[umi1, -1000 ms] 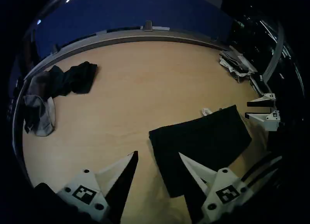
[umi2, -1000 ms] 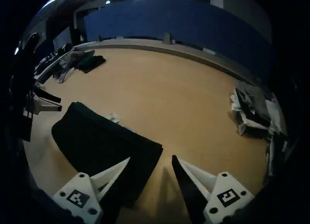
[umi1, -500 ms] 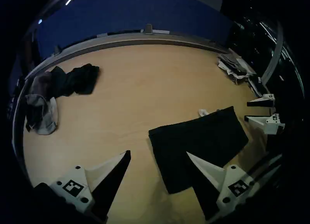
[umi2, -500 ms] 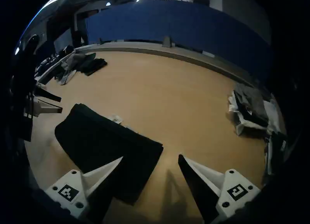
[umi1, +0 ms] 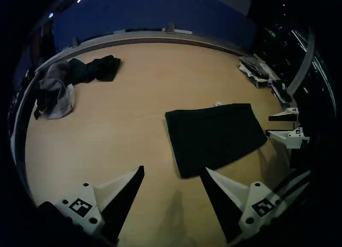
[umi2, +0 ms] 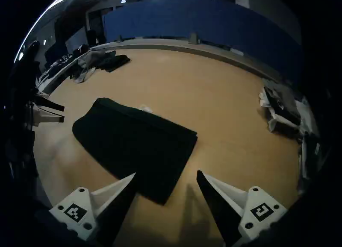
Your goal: Fold towel
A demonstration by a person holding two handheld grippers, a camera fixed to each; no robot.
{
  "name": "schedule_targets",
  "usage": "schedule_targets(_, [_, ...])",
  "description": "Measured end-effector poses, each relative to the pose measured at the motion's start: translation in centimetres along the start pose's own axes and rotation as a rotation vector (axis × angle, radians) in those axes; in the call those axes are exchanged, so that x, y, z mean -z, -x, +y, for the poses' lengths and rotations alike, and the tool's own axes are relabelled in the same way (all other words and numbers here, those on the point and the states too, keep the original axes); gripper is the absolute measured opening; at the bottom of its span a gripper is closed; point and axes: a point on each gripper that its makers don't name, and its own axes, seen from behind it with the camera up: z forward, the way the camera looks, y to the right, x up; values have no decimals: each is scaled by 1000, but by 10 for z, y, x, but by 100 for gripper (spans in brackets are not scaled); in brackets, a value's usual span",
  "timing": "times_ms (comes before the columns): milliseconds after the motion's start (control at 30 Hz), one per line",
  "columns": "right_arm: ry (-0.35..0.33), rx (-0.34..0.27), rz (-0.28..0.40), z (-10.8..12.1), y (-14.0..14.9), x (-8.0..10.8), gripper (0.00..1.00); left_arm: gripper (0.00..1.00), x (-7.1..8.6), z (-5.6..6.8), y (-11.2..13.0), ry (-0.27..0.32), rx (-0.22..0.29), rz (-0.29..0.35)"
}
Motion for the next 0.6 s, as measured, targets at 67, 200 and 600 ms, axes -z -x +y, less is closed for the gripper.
schedule_targets(67, [0,-2,-6,-2,5,1,100,96,6,0,9,-2,16,-5])
schedule_targets(200, [0,-10,-10,-6,12,4,100,96,12,-1,22,-4,40,-11])
schedule_targets(600, [-3,-25,-24,-11,25,10,100,96,17,-4,23,-8,29,-4])
